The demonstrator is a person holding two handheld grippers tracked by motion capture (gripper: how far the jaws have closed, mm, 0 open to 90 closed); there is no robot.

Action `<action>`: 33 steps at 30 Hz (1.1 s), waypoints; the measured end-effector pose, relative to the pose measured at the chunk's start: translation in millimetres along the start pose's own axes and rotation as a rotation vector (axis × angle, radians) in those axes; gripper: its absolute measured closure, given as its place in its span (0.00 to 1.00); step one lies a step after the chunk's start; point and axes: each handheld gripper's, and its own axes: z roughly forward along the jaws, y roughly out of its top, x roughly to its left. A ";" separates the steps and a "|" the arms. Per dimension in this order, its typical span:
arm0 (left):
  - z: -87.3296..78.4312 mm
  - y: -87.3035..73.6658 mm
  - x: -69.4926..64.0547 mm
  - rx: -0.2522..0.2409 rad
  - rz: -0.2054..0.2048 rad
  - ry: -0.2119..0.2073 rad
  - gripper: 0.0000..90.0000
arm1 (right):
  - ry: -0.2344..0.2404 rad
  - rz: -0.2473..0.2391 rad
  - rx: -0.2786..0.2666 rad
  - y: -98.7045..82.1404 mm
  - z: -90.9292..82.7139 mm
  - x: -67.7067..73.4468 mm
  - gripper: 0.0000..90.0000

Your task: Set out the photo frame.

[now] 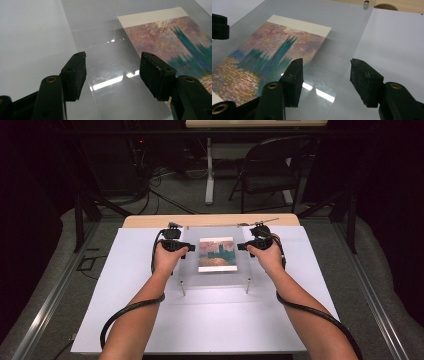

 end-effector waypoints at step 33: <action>17.6 11.6 5.7 0.059 0.008 0.002 0.33 | -0.001 0.010 0.112 18.9 26.9 -1.4 0.40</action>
